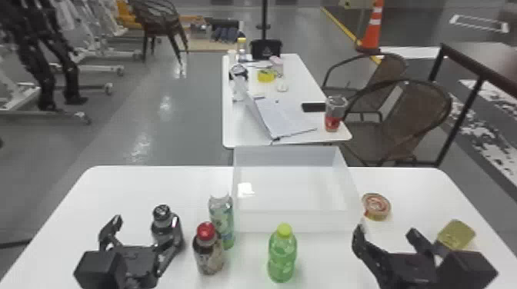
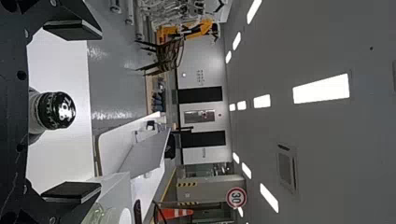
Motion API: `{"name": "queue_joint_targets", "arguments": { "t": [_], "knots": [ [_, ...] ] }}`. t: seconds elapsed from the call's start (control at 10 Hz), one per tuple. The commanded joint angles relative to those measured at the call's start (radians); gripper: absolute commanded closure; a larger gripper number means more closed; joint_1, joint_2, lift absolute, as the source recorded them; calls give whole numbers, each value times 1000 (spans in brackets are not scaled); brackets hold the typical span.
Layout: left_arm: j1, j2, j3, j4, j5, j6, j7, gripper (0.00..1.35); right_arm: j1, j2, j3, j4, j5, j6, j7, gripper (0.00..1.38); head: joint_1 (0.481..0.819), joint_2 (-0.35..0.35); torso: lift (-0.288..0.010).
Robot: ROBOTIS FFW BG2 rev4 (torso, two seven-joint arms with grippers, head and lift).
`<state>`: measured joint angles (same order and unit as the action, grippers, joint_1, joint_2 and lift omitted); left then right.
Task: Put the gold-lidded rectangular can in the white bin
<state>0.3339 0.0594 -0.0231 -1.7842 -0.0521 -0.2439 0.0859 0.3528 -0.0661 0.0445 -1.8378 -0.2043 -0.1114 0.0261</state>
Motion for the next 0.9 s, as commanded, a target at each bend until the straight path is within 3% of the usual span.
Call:
{"name": "queue_joint_targets", "arguments": {
  "t": [0.0, 0.5, 0.8],
  "knots": [
    [1, -1, 0, 0, 0, -2, 0, 156, 0, 2, 0, 2, 0, -2, 0, 114, 549, 0, -100],
    [-3, -1, -1, 0, 0, 0, 0, 156, -2, 5, 0, 3, 0, -4, -2, 113, 549, 0, -100],
    [-3, -1, 0, 3, 0, 0, 0, 156, 28, 9, 0, 18, -1, -36, -87, 114, 549, 0, -100]
  ]
}}
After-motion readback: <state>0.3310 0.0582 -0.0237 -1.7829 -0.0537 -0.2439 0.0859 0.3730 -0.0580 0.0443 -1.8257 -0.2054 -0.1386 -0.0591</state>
